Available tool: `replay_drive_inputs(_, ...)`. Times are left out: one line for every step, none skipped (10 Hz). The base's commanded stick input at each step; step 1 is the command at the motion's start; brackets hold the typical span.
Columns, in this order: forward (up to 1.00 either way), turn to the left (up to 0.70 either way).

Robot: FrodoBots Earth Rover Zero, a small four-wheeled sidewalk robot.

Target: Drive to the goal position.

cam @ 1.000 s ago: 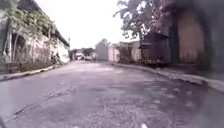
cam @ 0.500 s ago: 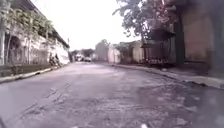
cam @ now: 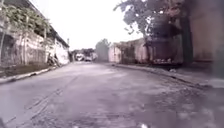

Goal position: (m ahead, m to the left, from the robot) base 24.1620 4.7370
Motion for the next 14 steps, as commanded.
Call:
replay_drive_inputs(1.0, 0.4)
replay_drive_inputs(1.0, 0.4)
replay_drive_inputs(1.0, 0.33)
replay_drive_inputs(1.0, 0.0)
replay_drive_inputs(1.0, 0.0)
replay_drive_inputs(1.0, 0.0)
replay_drive_inputs(1.0, 0.0)
replay_drive_inputs(1.0, 0.0)
replay_drive_inputs(1.0, 0.0)
replay_drive_inputs(1.0, 0.0)
replay_drive_inputs(1.0, 0.0)
replay_drive_inputs(1.0, 0.0)
replay_drive_inputs(1.0, 0.0)
replay_drive_inputs(1.0, 0.0)
